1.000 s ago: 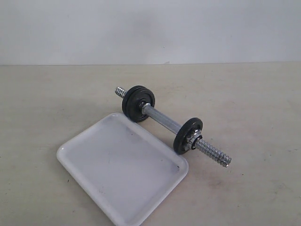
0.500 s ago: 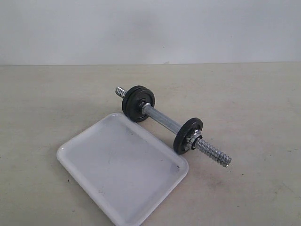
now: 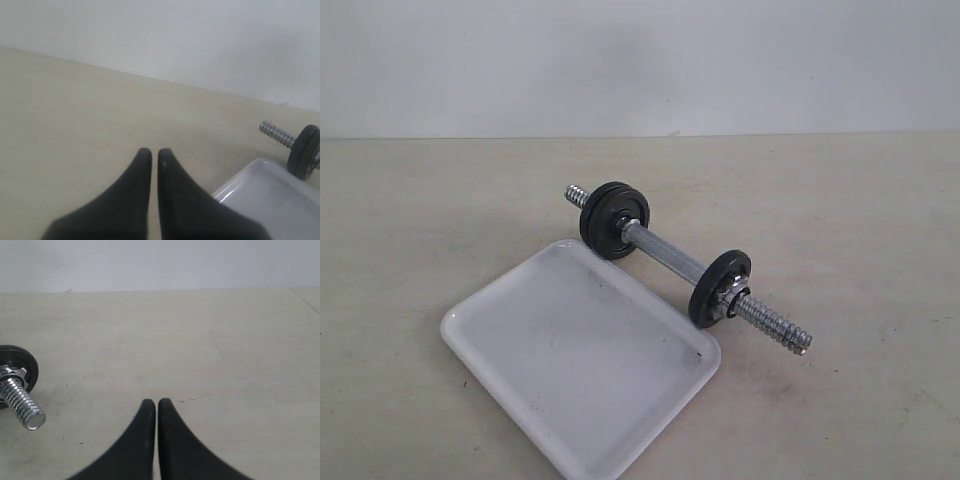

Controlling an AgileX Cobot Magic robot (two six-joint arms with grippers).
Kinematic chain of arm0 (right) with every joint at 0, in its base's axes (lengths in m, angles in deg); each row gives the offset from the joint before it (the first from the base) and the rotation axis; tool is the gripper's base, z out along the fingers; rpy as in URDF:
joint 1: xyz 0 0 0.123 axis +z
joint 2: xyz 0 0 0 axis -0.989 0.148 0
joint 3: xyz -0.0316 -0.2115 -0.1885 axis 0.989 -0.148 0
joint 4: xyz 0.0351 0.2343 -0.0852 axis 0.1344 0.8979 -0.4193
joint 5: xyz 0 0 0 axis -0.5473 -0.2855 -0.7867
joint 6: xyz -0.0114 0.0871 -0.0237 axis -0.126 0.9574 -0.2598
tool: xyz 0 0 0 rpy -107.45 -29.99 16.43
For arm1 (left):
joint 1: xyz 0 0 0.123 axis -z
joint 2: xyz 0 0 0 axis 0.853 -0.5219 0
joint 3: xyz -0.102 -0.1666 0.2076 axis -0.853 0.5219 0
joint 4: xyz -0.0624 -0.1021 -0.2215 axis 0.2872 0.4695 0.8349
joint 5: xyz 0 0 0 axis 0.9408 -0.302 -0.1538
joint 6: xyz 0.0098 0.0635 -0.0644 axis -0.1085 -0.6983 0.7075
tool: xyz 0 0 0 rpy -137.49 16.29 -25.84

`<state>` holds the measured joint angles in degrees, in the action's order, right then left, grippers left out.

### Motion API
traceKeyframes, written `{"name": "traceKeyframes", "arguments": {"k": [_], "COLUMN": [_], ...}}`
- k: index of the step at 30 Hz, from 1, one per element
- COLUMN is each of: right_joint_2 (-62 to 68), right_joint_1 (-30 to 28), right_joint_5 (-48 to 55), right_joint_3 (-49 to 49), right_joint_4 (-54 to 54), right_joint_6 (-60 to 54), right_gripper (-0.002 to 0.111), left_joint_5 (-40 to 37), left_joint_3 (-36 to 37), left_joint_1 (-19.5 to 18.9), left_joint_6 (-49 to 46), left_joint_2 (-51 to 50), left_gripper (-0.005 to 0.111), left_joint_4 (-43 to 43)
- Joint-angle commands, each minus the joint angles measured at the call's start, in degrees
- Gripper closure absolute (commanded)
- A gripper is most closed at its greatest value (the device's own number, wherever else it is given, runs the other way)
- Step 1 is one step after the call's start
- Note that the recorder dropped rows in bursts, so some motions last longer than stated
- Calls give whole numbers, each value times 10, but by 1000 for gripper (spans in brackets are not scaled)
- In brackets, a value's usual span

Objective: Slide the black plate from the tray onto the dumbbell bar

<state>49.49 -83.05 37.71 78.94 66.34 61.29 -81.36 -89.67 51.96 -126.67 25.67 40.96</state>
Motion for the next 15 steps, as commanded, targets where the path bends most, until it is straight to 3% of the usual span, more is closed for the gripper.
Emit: {"name": "traceKeyframes", "arguments": {"k": [1,5,11,15], "right_joint_2": [-3,-3,-3,-3], "right_joint_1": [-1,-1,-1,-1], "right_joint_5": [-3,-3,-3,-3], "right_joint_3": [0,0,0,0], "right_joint_4": [-1,-1,-1,-1], "right_joint_6": [2,2,2,2], "right_gripper": [108,108,108,108], "left_joint_5": [9,8,2,6], "left_joint_3": [2,2,2,2], "left_joint_1": [-2,-2,-2,-2], "left_joint_6": [-6,-6,-6,92], "left_joint_2": [-1,-1,-1,-1], "left_gripper": [102,102,102,102], "left_joint_4": [-9,-13,-101,-216]}}
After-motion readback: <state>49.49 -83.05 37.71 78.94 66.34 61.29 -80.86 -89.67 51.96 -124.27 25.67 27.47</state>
